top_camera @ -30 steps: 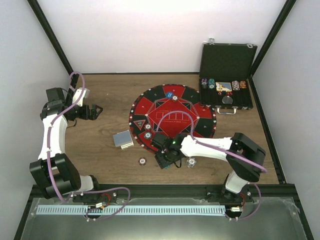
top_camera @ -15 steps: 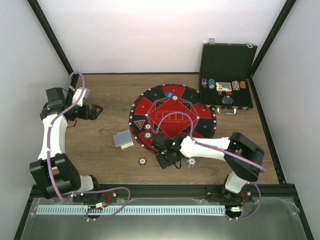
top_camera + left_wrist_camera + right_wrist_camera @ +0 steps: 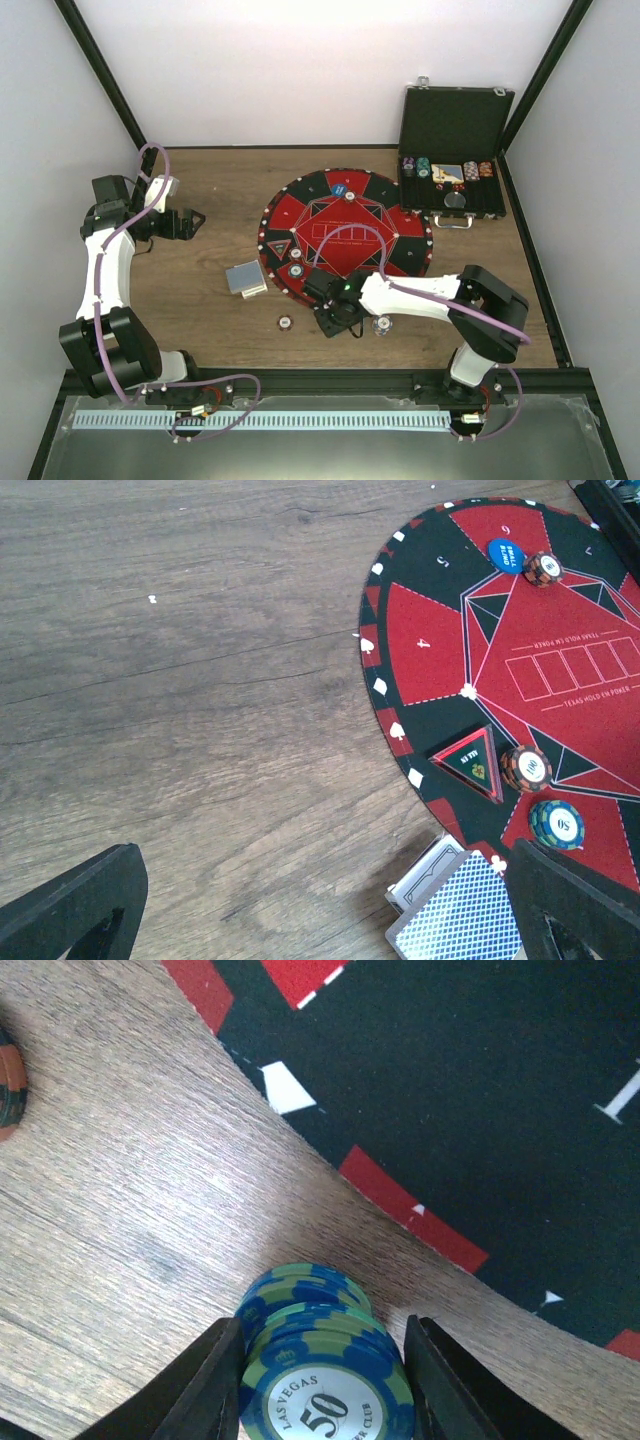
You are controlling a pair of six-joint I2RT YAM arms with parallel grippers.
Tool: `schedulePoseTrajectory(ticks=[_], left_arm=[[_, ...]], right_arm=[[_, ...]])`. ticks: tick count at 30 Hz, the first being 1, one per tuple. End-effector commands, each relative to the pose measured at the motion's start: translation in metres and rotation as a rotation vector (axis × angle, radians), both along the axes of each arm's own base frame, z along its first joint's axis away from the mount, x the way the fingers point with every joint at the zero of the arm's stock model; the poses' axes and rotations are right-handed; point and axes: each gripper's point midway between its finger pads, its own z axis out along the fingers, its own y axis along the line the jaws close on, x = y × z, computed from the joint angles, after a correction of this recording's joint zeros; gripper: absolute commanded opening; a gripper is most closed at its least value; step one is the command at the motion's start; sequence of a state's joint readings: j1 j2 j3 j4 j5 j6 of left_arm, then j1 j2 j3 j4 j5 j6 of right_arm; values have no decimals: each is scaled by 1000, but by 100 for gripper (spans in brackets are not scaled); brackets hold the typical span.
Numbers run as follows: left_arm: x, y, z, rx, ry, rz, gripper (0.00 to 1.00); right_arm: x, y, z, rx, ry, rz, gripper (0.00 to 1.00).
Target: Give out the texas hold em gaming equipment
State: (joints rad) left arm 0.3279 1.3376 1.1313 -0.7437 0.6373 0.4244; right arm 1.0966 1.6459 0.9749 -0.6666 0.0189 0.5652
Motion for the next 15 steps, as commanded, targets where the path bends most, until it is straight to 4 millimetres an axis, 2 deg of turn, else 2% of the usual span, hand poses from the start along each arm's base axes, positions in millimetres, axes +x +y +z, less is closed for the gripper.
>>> schedulePoseTrajectory(ticks=[1, 5, 9, 12, 15], left_arm=[[1, 1, 10, 7, -37, -9, 100], [1, 1, 9, 7, -36, -11, 100], [1, 0, 8, 3, -34, -13, 100], [1, 0, 7, -1, -32, -13, 100], [1, -1, 8, -5, -31, -14, 100]], right_arm=[[6, 8, 24, 24, -40, 2, 30], [14, 10, 39, 16, -79, 1, 26], [32, 16, 61, 14, -132, 6, 26], [61, 23, 79, 25, -179, -5, 25], [104, 34, 102, 66, -237, -25, 25]])
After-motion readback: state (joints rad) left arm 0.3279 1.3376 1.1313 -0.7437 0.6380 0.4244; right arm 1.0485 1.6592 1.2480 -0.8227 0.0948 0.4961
